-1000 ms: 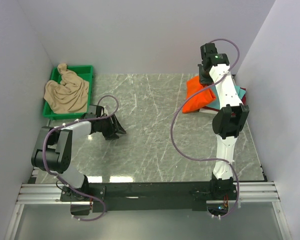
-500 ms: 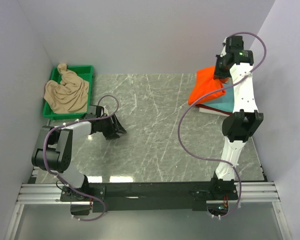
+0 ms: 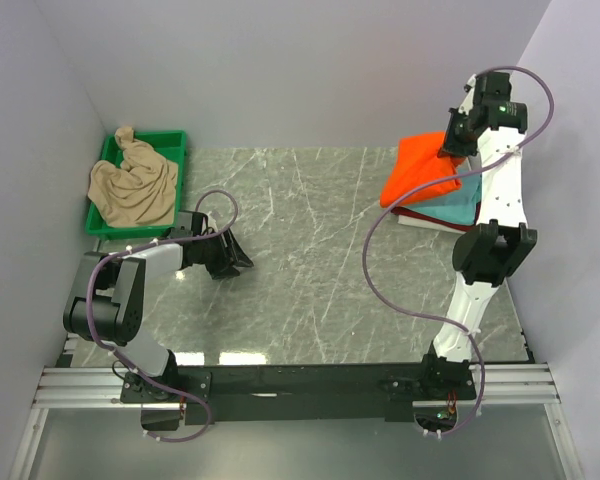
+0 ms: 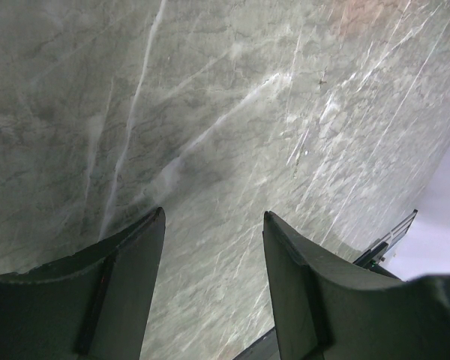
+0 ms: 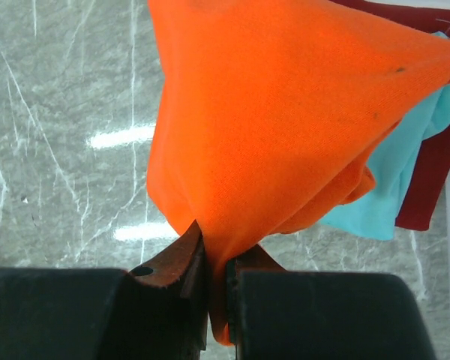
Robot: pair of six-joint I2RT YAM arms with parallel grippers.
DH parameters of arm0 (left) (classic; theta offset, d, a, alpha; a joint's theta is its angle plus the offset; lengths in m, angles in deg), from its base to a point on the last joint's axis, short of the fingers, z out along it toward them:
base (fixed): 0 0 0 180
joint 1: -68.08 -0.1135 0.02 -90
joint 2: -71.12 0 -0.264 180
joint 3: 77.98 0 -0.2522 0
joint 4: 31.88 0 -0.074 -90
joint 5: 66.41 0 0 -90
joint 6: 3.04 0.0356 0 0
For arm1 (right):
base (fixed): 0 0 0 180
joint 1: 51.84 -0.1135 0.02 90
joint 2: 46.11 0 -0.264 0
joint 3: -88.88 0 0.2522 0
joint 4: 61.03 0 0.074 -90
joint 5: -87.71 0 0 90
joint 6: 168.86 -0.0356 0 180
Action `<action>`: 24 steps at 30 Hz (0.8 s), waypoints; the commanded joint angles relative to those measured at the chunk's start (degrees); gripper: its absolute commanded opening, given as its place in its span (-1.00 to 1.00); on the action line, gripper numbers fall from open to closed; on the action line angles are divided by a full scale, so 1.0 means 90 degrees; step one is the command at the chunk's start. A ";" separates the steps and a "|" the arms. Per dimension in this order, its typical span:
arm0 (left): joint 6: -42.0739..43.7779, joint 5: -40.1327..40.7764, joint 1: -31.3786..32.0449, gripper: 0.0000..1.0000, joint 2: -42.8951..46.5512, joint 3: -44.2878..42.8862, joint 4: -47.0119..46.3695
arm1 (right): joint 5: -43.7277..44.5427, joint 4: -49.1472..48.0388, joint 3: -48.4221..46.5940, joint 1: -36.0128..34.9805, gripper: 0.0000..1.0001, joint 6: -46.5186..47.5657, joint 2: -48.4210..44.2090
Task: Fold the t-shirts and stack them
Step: Neatly place the folded tshirt to the corner
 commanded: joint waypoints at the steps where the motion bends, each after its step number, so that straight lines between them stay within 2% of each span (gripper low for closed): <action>1: 0.0082 0.0084 0.0002 0.23 -0.0019 0.0142 -0.0019 | -0.0187 -0.0413 -0.0080 0.0237 -1.00 0.0020 0.0022; 24: 0.0023 -0.0033 0.0022 0.23 -0.0282 0.0152 -0.0166 | -0.1866 -0.1067 -0.0421 0.0414 -1.00 -0.0566 -0.0183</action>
